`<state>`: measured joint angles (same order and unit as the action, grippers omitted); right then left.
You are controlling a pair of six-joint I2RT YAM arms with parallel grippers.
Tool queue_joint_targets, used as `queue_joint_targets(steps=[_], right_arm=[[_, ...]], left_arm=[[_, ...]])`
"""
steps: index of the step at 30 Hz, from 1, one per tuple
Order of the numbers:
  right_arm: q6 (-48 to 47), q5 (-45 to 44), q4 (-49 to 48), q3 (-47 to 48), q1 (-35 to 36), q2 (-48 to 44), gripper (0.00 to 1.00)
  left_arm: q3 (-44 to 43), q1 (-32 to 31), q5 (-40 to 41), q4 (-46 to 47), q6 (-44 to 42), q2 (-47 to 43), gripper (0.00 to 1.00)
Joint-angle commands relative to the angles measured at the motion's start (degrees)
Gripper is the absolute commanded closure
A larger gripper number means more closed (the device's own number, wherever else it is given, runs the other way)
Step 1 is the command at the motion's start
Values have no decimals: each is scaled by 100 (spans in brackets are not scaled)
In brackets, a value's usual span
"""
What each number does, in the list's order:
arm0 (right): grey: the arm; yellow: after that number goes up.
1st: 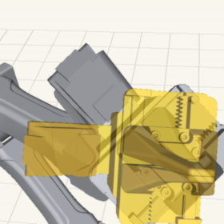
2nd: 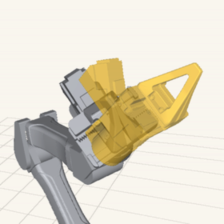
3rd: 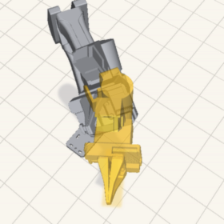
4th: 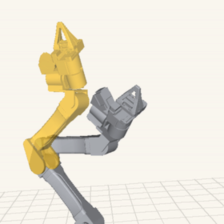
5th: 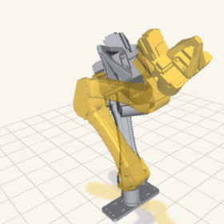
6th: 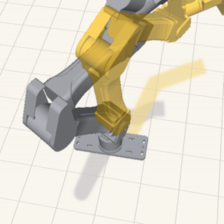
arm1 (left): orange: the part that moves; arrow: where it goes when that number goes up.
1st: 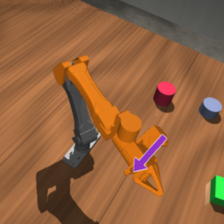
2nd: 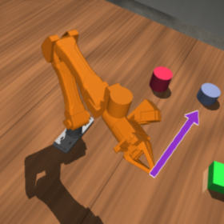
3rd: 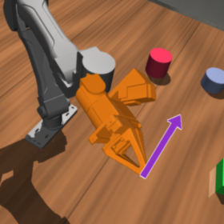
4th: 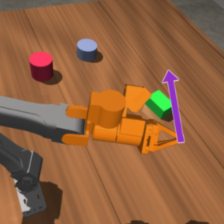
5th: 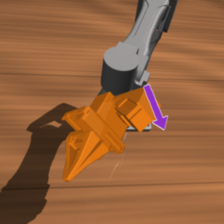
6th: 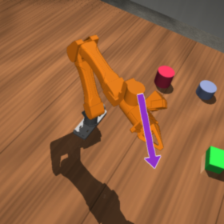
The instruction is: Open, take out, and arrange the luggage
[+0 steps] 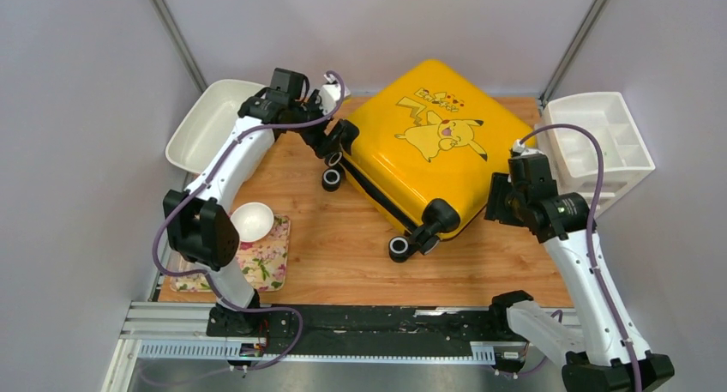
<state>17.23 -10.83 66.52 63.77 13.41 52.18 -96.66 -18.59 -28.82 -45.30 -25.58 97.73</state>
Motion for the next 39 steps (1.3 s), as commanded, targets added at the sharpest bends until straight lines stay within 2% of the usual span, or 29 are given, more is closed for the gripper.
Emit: queue_joint_targets(steps=[1,4,6,7,9,10,13,20,25,26,29,32,33,34,35,36,37,38,39], right_arm=[[245,-279,-359,-154,-14,204,45],[281,-358,-491,-259,-23,415,44],[193,-498,-666,-295,-31,625,45],[149,-560,-719,-330,-49,705,46],[9,-543,-974,-400,-75,985,48],[-35,-482,-1070,-470,-110,1082,49],[-185,-254,-1562,-549,-137,1451,60],[-774,722,-2958,-138,-137,2312,69],[-1002,1512,-3811,460,-111,3059,75],[-1038,1548,-3918,592,-84,3435,75],[-1169,1742,-4156,1443,21,4104,76],[-1257,1935,-4165,2480,92,4975,75],[-1319,1936,-4087,2735,100,5273,74],[-1380,1866,-3920,3164,92,5345,73],[-1476,1796,-3806,3325,100,5390,67],[-1704,1691,-3657,3483,92,5390,61],[-1871,1272,-3316,3693,74,5329,55],[-1977,1076,-3138,3765,74,5250,43],[-2013,657,-2971,3792,57,5145,38]], left_arm=[[-37,-75,403,-259,-289,473,15],[16,-75,465,-278,-272,624,18],[217,-75,404,-41,-167,572,27],[288,-75,377,64,-131,467,38],[507,-75,333,284,9,309,55],[586,-66,342,372,53,247,73],[990,-66,316,460,159,-69,100],[2448,-40,806,812,633,-1080,100],[3126,-4,597,917,1485,-1695,100],[3353,-22,423,944,1634,-1766,100],[3819,-127,-77,1189,2389,-1994,100],[4224,-425,-194,1558,2996,-2153,100],[4304,-661,-160,1690,3302,-2266,95],[4435,-759,-3,1900,3462,-2320,80],[4445,-839,60,1937,3699,-2372,73],[4454,-944,217,1946,3831,-2469,58],[4437,-945,628,1868,3946,-2531,54],[4445,-945,945,1815,4138,-2609,49],[4463,-945,1331,1779,4271,-2802,44]])
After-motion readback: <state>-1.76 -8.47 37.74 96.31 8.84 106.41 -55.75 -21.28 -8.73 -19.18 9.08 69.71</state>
